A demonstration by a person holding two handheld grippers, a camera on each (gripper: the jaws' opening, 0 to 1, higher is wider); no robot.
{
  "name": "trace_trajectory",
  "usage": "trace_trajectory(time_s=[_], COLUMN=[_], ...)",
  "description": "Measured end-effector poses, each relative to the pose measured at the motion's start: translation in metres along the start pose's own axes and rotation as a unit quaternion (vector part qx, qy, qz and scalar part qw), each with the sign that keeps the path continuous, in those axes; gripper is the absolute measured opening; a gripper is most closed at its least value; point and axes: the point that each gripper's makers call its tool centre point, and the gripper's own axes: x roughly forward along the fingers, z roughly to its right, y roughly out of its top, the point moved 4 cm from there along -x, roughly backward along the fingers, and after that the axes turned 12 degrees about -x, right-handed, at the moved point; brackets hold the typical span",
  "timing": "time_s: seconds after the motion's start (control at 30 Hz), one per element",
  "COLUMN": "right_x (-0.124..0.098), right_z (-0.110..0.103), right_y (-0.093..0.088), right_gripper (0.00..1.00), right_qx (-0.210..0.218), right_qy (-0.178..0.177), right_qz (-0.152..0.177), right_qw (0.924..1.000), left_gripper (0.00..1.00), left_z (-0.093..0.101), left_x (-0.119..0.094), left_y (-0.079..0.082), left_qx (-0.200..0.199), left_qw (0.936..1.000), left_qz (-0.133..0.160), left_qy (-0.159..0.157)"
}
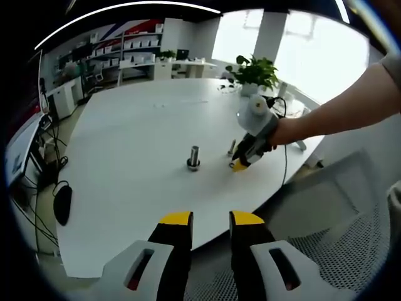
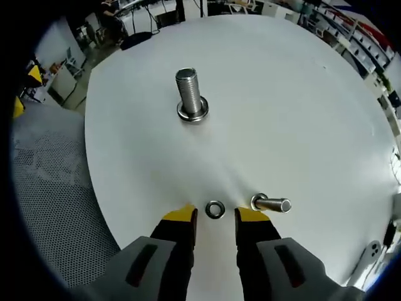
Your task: Place the washer onto the threaded stud by aligning its center hole with the stud, sliding it down to the base, and recovering from edge contact or off-axis alignment until the washer reaches the visible bottom stop.
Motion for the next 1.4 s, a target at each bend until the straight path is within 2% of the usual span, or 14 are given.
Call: trace_trajectory(time_s=[0.1, 0.23, 0.53, 0.63, 0.73, 0.87, 1.03, 1.1, 1.2, 1.3, 1.4], right_x=[-0.001, -0.001, 0.0, 0.001, 0.002, 0.003, 0.005, 0.003, 0.003, 0.0, -0.002], right_z=[0.001, 0.001, -0.002, 0.001, 0.003, 0.0, -0.002, -0.001, 0.0, -0.004, -0.005], right_y=[-0.001, -0.002, 0.002, 0.003, 0.004, 0.009, 0.012, 0.011, 0.008, 0.006, 0.002], right_gripper=[0.23, 0.22, 0.15, 0.14, 0.13, 0.14, 0.14, 0.14, 0.14, 0.14, 0.13], right_qx=[0.005, -0.01, -0.057, -0.051, -0.06, -0.074, -0.068, -0.059, -0.049, -0.047, -0.048], right_qy=[-0.001, 0.007, 0.029, 0.041, 0.049, 0.04, 0.034, 0.036, 0.033, 0.011, -0.006], right_qz=[0.0, 0.0, -0.048, -0.061, -0.089, -0.152, -0.177, -0.174, -0.149, -0.098, -0.055], right_qw=[1.0, 0.9999, 0.9968, 0.996, 0.993, 0.9847, 0.9812, 0.9823, 0.987, 0.994, 0.9973], left_gripper=[0.21, 0.21, 0.21, 0.21, 0.2, 0.2, 0.19, 0.19, 0.19, 0.19, 0.19], left_z=[0.0, 0.0, 0.0, 0.0, 0.001, 0.002, 0.001, 0.0, 0.0, 0.0, 0.001], left_x=[-0.001, -0.001, -0.001, -0.002, -0.002, -0.001, -0.002, -0.003, -0.003, -0.003, -0.003], left_y=[0.0, 0.002, 0.002, 0.004, 0.003, 0.003, 0.003, 0.003, 0.004, 0.004, 0.003], left_qx=[0.0, -0.003, -0.001, -0.004, -0.001, 0.001, -0.001, 0.0, -0.002, -0.003, 0.0], left_qw=[1.0, 1.0, 1.0, 0.9999, 1.0, 1.0, 1.0, 0.9999, 0.9999, 0.9999, 1.0], left_qz=[0.001, 0.006, 0.007, 0.013, 0.01, 0.007, 0.009, 0.01, 0.013, 0.013, 0.01], left_qy=[0.001, 0.002, 0.001, 0.002, -0.001, -0.003, -0.002, -0.001, 0.0, 0.0, -0.002])
